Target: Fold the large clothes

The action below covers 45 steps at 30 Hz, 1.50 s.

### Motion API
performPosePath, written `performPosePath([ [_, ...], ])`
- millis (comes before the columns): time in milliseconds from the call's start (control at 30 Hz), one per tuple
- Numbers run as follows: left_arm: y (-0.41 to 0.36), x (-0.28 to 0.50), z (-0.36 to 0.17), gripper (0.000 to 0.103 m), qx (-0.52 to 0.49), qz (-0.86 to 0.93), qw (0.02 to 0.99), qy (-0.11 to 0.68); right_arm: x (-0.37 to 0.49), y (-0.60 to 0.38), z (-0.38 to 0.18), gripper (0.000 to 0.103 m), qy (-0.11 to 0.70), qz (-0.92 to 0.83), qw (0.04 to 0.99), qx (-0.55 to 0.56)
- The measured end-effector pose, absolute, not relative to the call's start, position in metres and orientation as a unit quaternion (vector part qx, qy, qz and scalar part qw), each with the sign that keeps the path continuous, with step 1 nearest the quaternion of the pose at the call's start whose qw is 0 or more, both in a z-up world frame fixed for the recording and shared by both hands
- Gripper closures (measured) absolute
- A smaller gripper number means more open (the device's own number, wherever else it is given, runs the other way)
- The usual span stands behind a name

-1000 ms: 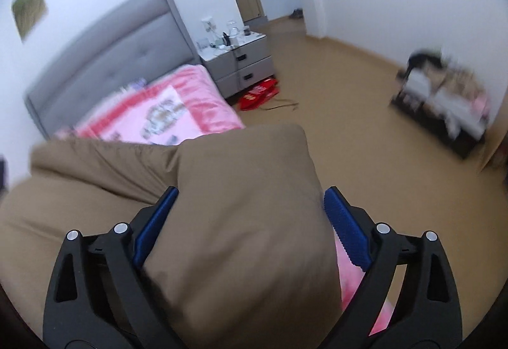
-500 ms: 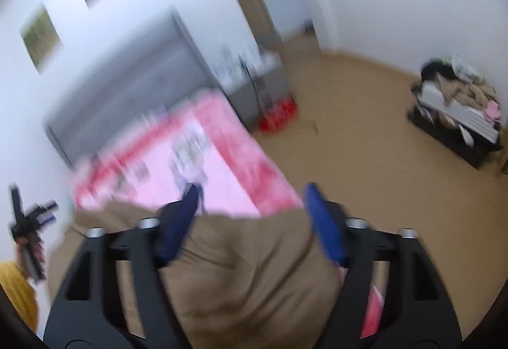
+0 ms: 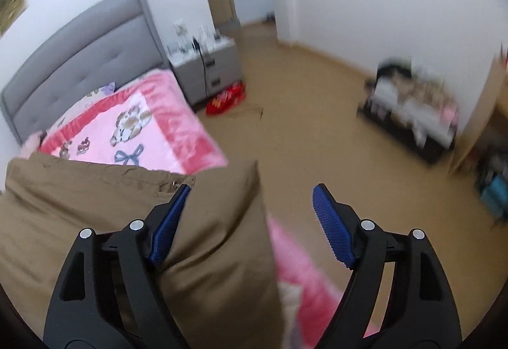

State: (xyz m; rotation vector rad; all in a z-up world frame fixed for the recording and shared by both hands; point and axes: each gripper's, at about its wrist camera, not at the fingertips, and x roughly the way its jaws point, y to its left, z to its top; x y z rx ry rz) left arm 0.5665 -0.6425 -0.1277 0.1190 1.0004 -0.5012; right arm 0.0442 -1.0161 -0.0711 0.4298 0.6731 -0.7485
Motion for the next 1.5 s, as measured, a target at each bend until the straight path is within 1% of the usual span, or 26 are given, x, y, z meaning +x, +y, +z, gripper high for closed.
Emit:
performPosePath([
  [67,-0.629,0.563,-0.115,0.005,0.037,-0.245,0.853,0.458,0.033,-1.004,-0.05,0.027,0.303,-0.376,0.86,0.165],
  [100,-0.619,0.556,-0.102,0.005,0.021,-0.249,0.863,0.439,0.026,-0.994,-0.039,0.018,0.291,-0.389,0.863,0.142],
  [133,-0.614,0.549,-0.093,0.005,0.016,-0.244,0.872,0.424,0.022,-0.985,-0.031,0.011,0.282,-0.393,0.866,0.128],
  [167,-0.612,0.542,-0.086,0.005,0.014,-0.242,0.877,0.415,0.015,-0.969,-0.021,0.008,0.263,-0.396,0.873,0.107],
  [233,-0.607,0.514,-0.066,0.005,0.005,-0.257,0.888,0.381,0.008,-0.938,-0.006,0.008,0.236,-0.396,0.885,0.067],
  [333,-0.609,0.471,-0.049,0.005,0.013,-0.275,0.889,0.365,0.012,-0.89,0.009,0.008,0.24,-0.386,0.89,0.02],
  [433,-0.615,0.422,-0.038,0.005,0.035,-0.282,0.889,0.36,0.019,-0.857,0.016,0.008,0.272,-0.364,0.89,0.024],
  [533,-0.613,0.38,-0.031,0.005,0.022,-0.307,0.878,0.366,0.023,-0.828,0.018,0.008,0.293,-0.347,0.89,0.028],
  [600,-0.61,0.353,-0.026,0.005,0.019,-0.293,0.883,0.365,0.02,-0.812,0.019,0.008,0.297,-0.336,0.893,0.032],
  [667,-0.611,0.33,-0.026,0.005,0.043,-0.278,0.885,0.371,0.017,-0.799,0.02,0.008,0.309,-0.327,0.892,0.044],
  [733,-0.616,0.302,-0.026,0.005,0.089,-0.256,0.888,0.37,0.012,-0.788,0.021,0.008,0.312,-0.315,0.895,0.054],
  [867,-0.618,0.257,-0.021,0.005,0.12,-0.291,0.876,0.365,-0.001,-0.769,0.029,0.008,0.313,-0.326,0.89,0.053],
  [1000,-0.617,0.225,-0.009,0.005,0.136,-0.291,0.883,0.343,-0.018,-0.763,0.04,0.008,0.312,-0.325,0.89,0.074],
  [1133,-0.609,0.201,0.004,0.005,0.121,-0.279,0.892,0.334,-0.036,-0.759,0.049,0.008,0.299,-0.318,0.895,0.09],
  [1300,-0.616,0.187,0.011,0.005,0.139,-0.284,0.893,0.321,-0.041,-0.749,0.056,0.008,0.305,-0.318,0.895,0.07],
  [1500,-0.62,0.174,0.012,0.005,0.148,-0.293,0.891,0.314,-0.044,-0.746,0.052,0.008,0.307,-0.318,0.894,0.078],
])
